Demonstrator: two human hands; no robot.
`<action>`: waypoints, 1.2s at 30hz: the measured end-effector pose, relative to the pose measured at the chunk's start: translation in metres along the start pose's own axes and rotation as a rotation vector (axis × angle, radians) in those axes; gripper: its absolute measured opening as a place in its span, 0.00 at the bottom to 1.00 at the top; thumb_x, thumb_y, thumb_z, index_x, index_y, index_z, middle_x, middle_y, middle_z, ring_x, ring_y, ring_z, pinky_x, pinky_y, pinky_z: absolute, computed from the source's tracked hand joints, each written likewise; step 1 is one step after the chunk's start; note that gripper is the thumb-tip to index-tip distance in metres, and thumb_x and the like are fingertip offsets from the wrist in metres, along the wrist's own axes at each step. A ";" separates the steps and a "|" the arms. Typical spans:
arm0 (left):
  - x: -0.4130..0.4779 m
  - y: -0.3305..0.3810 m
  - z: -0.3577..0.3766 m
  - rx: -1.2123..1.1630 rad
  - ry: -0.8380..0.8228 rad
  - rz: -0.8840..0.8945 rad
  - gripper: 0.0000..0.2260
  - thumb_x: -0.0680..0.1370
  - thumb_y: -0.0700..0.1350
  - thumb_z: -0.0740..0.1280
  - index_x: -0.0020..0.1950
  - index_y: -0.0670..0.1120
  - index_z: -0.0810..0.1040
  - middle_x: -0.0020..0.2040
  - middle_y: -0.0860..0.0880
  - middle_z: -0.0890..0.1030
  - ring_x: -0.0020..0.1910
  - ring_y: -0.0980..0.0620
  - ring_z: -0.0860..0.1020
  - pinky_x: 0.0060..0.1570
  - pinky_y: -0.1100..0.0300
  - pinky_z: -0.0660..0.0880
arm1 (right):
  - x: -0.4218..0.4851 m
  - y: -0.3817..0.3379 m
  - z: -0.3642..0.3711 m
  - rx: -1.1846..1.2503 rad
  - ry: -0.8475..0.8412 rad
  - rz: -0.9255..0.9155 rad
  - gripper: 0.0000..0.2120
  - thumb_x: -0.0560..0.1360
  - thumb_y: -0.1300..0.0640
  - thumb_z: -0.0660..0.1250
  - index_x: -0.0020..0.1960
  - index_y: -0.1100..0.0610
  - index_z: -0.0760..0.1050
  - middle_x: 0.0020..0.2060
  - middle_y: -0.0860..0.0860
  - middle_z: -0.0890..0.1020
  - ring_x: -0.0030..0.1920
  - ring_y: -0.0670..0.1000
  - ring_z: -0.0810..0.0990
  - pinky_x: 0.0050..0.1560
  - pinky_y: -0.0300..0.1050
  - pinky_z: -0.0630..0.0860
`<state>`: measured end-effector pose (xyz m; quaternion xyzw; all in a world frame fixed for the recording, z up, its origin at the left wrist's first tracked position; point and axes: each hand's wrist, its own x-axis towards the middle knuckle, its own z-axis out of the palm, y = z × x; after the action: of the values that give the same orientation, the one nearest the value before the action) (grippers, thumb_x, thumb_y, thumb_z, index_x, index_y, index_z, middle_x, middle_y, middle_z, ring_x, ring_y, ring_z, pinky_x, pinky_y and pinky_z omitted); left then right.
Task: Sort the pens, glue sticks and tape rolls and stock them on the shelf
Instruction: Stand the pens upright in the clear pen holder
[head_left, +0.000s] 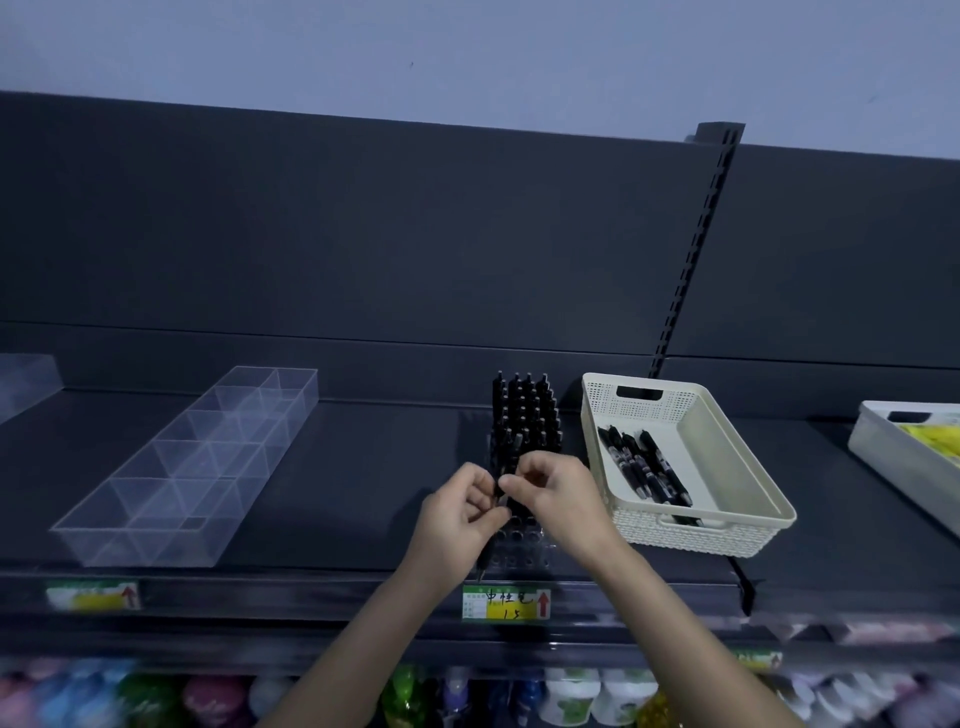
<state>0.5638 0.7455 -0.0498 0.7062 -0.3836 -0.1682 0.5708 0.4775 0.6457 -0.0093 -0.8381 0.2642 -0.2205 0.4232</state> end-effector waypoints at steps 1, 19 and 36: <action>0.002 0.000 -0.002 0.036 0.010 0.011 0.09 0.74 0.37 0.69 0.41 0.50 0.73 0.36 0.52 0.74 0.37 0.54 0.73 0.39 0.67 0.72 | 0.002 0.002 -0.002 0.001 0.034 0.004 0.15 0.74 0.60 0.67 0.31 0.55 0.69 0.29 0.53 0.76 0.31 0.49 0.75 0.35 0.41 0.71; 0.012 -0.041 -0.001 0.636 -0.141 0.060 0.18 0.76 0.53 0.66 0.64 0.49 0.76 0.59 0.52 0.75 0.61 0.55 0.68 0.59 0.63 0.68 | 0.013 0.023 0.012 -0.389 0.008 -0.100 0.11 0.79 0.56 0.60 0.40 0.58 0.63 0.27 0.47 0.69 0.27 0.46 0.67 0.28 0.41 0.61; 0.012 -0.035 -0.004 0.620 -0.159 0.030 0.17 0.75 0.52 0.67 0.62 0.48 0.77 0.57 0.50 0.75 0.60 0.54 0.68 0.59 0.61 0.68 | 0.012 0.021 0.013 -0.410 0.021 -0.107 0.08 0.78 0.54 0.61 0.44 0.59 0.69 0.32 0.50 0.76 0.38 0.54 0.77 0.38 0.45 0.69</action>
<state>0.5864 0.7411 -0.0789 0.8253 -0.4704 -0.0897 0.2993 0.4895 0.6357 -0.0319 -0.9171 0.2630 -0.1931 0.2289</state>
